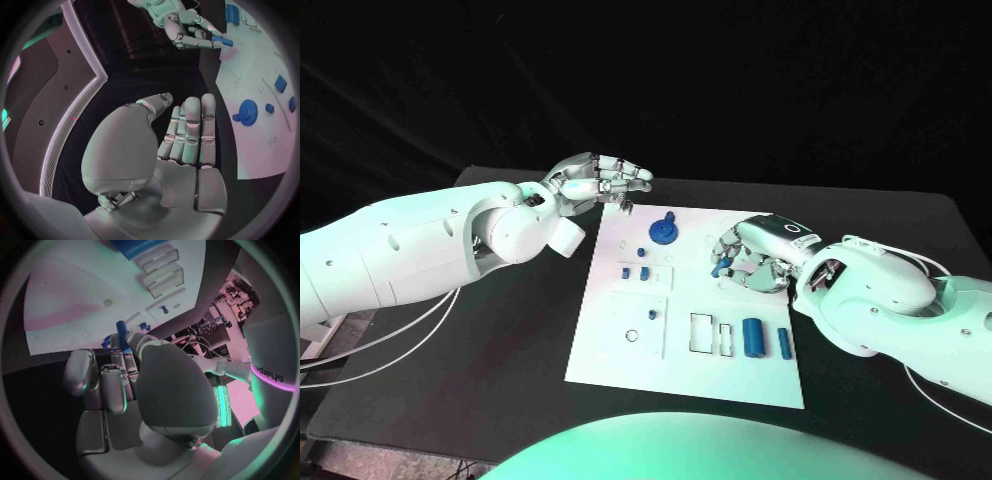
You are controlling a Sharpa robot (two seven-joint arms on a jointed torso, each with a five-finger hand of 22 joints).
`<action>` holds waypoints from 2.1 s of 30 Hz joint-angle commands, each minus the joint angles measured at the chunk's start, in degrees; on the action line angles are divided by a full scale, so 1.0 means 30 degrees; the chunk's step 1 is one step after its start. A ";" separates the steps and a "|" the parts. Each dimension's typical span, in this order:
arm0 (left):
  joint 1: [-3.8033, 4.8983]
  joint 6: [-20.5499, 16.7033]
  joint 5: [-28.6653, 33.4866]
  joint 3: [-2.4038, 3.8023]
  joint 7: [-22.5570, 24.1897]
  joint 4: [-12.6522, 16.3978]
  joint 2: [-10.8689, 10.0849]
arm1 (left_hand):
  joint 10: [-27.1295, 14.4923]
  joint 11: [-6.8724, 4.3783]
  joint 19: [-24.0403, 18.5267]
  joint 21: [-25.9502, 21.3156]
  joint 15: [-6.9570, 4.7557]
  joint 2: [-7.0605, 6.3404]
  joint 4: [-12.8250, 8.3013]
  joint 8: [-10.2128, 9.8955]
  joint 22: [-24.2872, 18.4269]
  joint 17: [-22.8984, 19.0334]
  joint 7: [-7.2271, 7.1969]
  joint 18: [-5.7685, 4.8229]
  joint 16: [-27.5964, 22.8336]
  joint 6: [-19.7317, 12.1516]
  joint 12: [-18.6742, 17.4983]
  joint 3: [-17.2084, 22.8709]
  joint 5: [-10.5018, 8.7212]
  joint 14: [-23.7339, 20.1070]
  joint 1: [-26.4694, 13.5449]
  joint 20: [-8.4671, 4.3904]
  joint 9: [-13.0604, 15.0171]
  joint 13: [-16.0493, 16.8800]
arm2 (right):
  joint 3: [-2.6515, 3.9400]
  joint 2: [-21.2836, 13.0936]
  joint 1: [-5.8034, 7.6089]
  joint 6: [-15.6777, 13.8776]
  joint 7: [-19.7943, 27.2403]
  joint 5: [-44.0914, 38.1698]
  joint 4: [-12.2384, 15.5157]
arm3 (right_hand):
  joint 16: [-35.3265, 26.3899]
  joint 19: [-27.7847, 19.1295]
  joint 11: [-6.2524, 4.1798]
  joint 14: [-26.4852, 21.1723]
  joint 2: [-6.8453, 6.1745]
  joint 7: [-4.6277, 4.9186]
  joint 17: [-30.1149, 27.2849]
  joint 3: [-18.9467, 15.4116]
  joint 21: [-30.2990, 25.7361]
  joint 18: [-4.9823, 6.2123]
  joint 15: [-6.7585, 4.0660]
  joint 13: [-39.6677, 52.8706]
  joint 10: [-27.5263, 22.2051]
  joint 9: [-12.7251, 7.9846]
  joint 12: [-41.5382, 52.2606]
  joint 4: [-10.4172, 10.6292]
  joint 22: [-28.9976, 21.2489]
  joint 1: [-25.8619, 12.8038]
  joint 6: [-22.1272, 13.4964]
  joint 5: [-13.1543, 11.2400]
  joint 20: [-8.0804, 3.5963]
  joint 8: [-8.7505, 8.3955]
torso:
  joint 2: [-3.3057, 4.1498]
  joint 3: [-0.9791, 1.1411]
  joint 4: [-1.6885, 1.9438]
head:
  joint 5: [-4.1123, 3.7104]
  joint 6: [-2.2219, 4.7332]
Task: Assemble the parts on the task board
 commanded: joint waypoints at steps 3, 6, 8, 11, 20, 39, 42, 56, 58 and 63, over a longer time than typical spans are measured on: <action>0.0003 0.0349 0.0060 0.0011 0.0132 -0.0075 0.0122 | -0.0124 -0.0033 0.0126 -0.0050 0.0040 0.0093 -0.0013 0.0062 -0.0031 0.0027 0.0187 0.0282 0.0073 -0.0188 0.0081 -0.0074 0.0095 0.0052 -0.0175 0.0004 0.0026 0.0033 | 0.0013 0.0580 0.0060 -0.0345 0.0232 -0.0222 0.0644 | 0.0092 0.0079 -0.0851 0.0649 0.0071 0.0017 0.0016 0.0086 0.0084 -0.0337 -0.0122 0.0011 0.0948 0.0020 -0.0096 0.0011 0.0431 -0.0061 0.0007 0.0020 -0.0118 0.0110 | 0.0037 0.0034 -0.0002 | 0.0061 0.0053; -0.0002 0.0390 0.0067 0.0010 0.0131 -0.0131 0.0183 | -0.0124 -0.0033 0.0126 -0.0050 0.0040 0.0093 -0.0013 0.0062 -0.0031 0.0027 0.0187 0.0282 0.0073 -0.0188 0.0081 -0.0074 0.0095 0.0052 -0.0175 0.0004 0.0026 0.0033 | 0.0012 0.1310 -0.0047 -0.0307 0.0426 -0.0141 0.0755 | 0.0087 0.0082 -0.0851 0.0644 0.0012 0.0021 -0.0026 0.0200 0.0092 -0.0339 -0.0123 0.0018 0.0975 0.0076 -0.0120 -0.0086 0.0452 -0.0164 -0.0006 0.0014 -0.0121 0.0159 | 0.0017 0.0022 0.0004 | 0.0086 0.0076; -0.0006 0.0418 0.0071 0.0010 0.0131 -0.0162 0.0233 | -0.0124 -0.0033 0.0126 -0.0050 0.0040 0.0093 -0.0013 0.0062 -0.0031 0.0027 0.0187 0.0282 0.0073 -0.0188 0.0081 -0.0074 0.0095 0.0052 -0.0175 0.0004 0.0026 0.0033 | 0.0012 0.1896 -0.0257 -0.0303 0.0590 -0.0111 0.0757 | 0.0083 0.0061 -0.0850 0.0641 0.0011 0.0024 -0.0044 0.0233 0.0042 -0.0327 -0.0123 0.0019 0.0977 0.0087 -0.0127 -0.0110 0.0427 -0.0180 -0.0016 0.0015 -0.0122 0.0166 | 0.0017 0.0015 -0.0004 | 0.0093 0.0095; -0.0010 0.0457 0.0074 0.0010 0.0130 -0.0197 0.0298 | -0.0124 -0.0033 0.0126 -0.0050 0.0040 0.0093 -0.0013 0.0062 -0.0031 0.0027 0.0187 0.0282 0.0073 -0.0188 0.0081 -0.0074 0.0095 0.0052 -0.0175 0.0004 0.0026 0.0033 | 0.0011 0.2731 -0.0686 -0.0298 0.0847 -0.0093 0.0657 | 0.0089 0.0041 -0.0869 0.0636 0.0032 0.0003 -0.0064 0.0379 -0.0001 -0.0319 -0.0132 0.0026 0.1004 0.0184 -0.0180 -0.0285 0.0430 -0.0345 -0.0054 -0.1349 -0.0128 0.0241 | 0.0060 0.0028 0.0037 | 0.0132 0.0087; -0.0013 0.0517 0.0078 0.0008 0.0099 -0.0224 0.0375 | -0.0148 -0.0028 0.0135 -0.0049 0.0044 0.0092 -0.0006 0.0074 -0.0033 0.0030 0.0190 0.0280 0.0085 -0.0200 0.0104 -0.0083 0.0091 0.0049 -0.0198 0.0006 0.0030 0.0040 | 0.0003 0.4536 -0.2193 -0.0169 0.1517 -0.0094 -0.0160 | 0.0068 -0.0014 -0.0847 0.0618 -0.0012 0.0036 -0.0157 0.0555 -0.0139 -0.0290 -0.0123 0.0030 0.0974 0.0242 -0.0245 -0.0535 0.0377 -0.0419 -0.0147 -0.1313 -0.0126 0.0263 | 0.0060 -0.0017 0.0009 | 0.0285 0.0051; -0.0014 0.0669 0.0079 0.0008 -0.0025 -0.0252 0.0451 | -0.0167 -0.0026 0.0139 -0.0050 0.0046 0.0094 -0.0002 0.0085 -0.0036 0.0031 0.0190 0.0279 0.0095 -0.0208 0.0124 -0.0089 0.0090 0.0044 -0.0213 0.0008 0.0034 0.0046 | -0.0106 0.5693 -0.3350 0.0657 0.1407 -0.0510 -0.1722 | 0.0069 -0.0048 -0.0829 0.0616 -0.0010 0.0063 -0.0169 0.0659 -0.0220 -0.0274 -0.0112 0.0036 0.0968 0.0278 -0.0274 -0.0676 0.0346 -0.0483 -0.0186 -0.1263 -0.0122 0.0283 | 0.0060 0.0007 -0.0004 | 0.0543 -0.0148; -0.0014 0.0668 0.0079 0.0008 -0.0031 -0.0243 0.0442 | -0.0167 -0.0026 0.0139 -0.0050 0.0046 0.0094 -0.0002 0.0085 -0.0036 0.0031 0.0190 0.0279 0.0095 -0.0208 0.0124 -0.0089 0.0090 0.0044 -0.0213 0.0008 0.0034 0.0046 | -0.0110 0.5700 -0.3363 0.0902 0.1229 -0.0646 -0.1777 | 0.0069 -0.0048 -0.0829 0.0616 -0.0010 0.0063 -0.0169 0.0659 -0.0220 -0.0274 -0.0112 0.0036 0.0968 0.0278 -0.0274 -0.0676 0.0346 -0.0483 -0.0186 -0.1263 -0.0122 0.0283 | 0.0057 0.0005 0.0009 | 0.0561 -0.0149; -0.0014 0.0656 0.0079 0.0008 -0.0054 -0.0240 0.0409 | -0.0167 -0.0026 0.0139 -0.0050 0.0046 0.0094 -0.0002 0.0085 -0.0036 0.0031 0.0190 0.0279 0.0095 -0.0208 0.0124 -0.0089 0.0090 0.0044 -0.0213 0.0008 0.0034 0.0046 | -0.0112 0.5618 -0.3374 0.1596 0.0448 -0.1376 -0.1867 | 0.0061 -0.0062 -0.0820 0.0609 -0.0038 0.0073 -0.0210 0.0749 -0.0249 -0.0270 -0.0101 0.0046 0.0965 0.0316 -0.0300 -0.0820 0.0347 -0.0576 -0.0230 -0.1216 -0.0113 0.0302 | 0.0050 -0.0003 0.0001 | 0.0595 -0.0149; -0.0014 0.0657 0.0079 0.0008 -0.0061 -0.0238 0.0407 | -0.0218 -0.0023 0.0147 -0.0058 0.0053 0.0101 0.0009 0.0112 -0.0045 0.0035 0.0191 0.0278 0.0115 -0.0230 0.0171 -0.0099 0.0089 0.0028 -0.0247 0.0013 0.0043 0.0060 | -0.0112 0.5634 -0.3374 0.1714 0.0370 -0.1432 -0.1863 | 0.0061 -0.0062 -0.0820 0.0609 -0.0038 0.0073 -0.0210 0.0749 -0.0249 -0.0270 -0.0101 0.0046 0.0965 0.0316 -0.0300 -0.0820 0.0347 -0.0576 -0.0230 -0.1216 -0.0113 0.0302 | 0.0047 -0.0007 0.0008 | 0.0593 -0.0149; -0.0013 0.0651 0.0079 0.0008 -0.0074 -0.0237 0.0403 | -0.0218 -0.0023 0.0147 -0.0058 0.0053 0.0101 0.0009 0.0112 -0.0045 0.0035 0.0191 0.0278 0.0115 -0.0230 0.0171 -0.0099 0.0089 0.0028 -0.0247 0.0013 0.0043 0.0060 | -0.0113 0.5704 -0.3374 0.1813 0.0325 -0.1495 -0.1854 | 0.0048 -0.0077 -0.0798 0.0597 -0.0117 0.0097 -0.0267 0.0807 -0.0277 -0.0266 -0.0086 0.0059 0.0962 0.0354 -0.0327 -0.0946 0.0351 -0.0751 -0.0284 -0.1176 -0.0103 0.0317 | 0.0038 -0.0017 0.0014 | 0.0588 -0.0149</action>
